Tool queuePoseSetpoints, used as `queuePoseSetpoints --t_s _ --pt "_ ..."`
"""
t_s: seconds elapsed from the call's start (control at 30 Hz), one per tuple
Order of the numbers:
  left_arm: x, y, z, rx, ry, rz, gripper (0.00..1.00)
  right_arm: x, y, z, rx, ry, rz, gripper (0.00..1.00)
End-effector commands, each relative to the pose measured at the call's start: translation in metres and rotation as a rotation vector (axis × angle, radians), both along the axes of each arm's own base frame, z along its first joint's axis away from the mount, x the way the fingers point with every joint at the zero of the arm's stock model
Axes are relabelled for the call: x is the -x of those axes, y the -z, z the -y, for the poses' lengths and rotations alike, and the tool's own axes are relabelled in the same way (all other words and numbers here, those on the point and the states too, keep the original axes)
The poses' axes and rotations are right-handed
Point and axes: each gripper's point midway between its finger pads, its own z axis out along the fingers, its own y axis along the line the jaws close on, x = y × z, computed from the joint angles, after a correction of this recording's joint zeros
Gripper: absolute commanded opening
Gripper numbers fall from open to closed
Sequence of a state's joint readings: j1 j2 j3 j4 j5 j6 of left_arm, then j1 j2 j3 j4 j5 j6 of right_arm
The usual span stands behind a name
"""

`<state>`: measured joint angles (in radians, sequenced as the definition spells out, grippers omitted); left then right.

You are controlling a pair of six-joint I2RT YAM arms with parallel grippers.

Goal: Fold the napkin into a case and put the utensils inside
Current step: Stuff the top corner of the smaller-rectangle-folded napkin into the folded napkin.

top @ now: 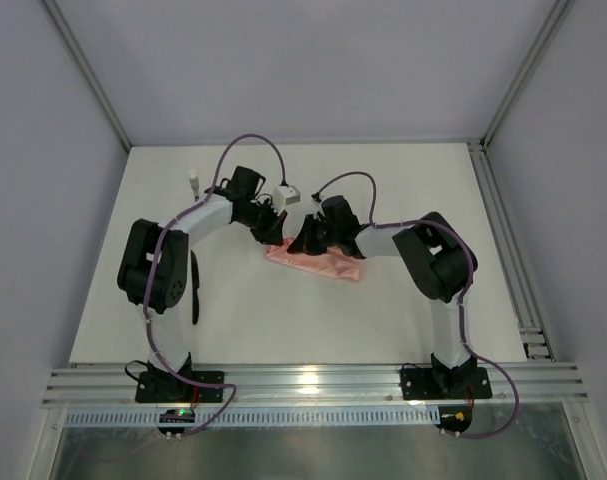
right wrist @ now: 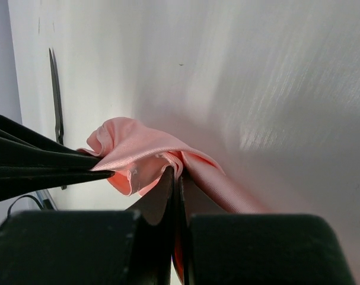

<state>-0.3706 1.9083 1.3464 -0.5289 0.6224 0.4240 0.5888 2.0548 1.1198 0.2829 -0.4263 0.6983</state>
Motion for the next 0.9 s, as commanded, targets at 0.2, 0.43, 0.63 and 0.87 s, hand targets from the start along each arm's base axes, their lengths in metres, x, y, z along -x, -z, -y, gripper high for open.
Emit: queuePoseSetpoints --t_s 0.2,0.43,0.63,0.87 --pt "-0.002 -0.013 0.002 -0.024 0.047 0.063 0.04 -0.028 -0.044 -0.019 -0.129 0.035 0.079 0.04" --pt "-0.005 -0.009 0.008 -0.027 0.061 0.075 0.04 -0.037 -0.028 -0.031 -0.165 0.053 0.030 0.04" --pt "-0.002 -0.012 0.008 -0.020 0.085 0.076 0.05 -0.042 -0.002 -0.026 -0.123 0.121 -0.011 0.04" --pt "0.007 0.025 -0.014 -0.177 0.108 0.025 0.07 -0.043 -0.002 -0.028 -0.121 0.115 -0.014 0.04"
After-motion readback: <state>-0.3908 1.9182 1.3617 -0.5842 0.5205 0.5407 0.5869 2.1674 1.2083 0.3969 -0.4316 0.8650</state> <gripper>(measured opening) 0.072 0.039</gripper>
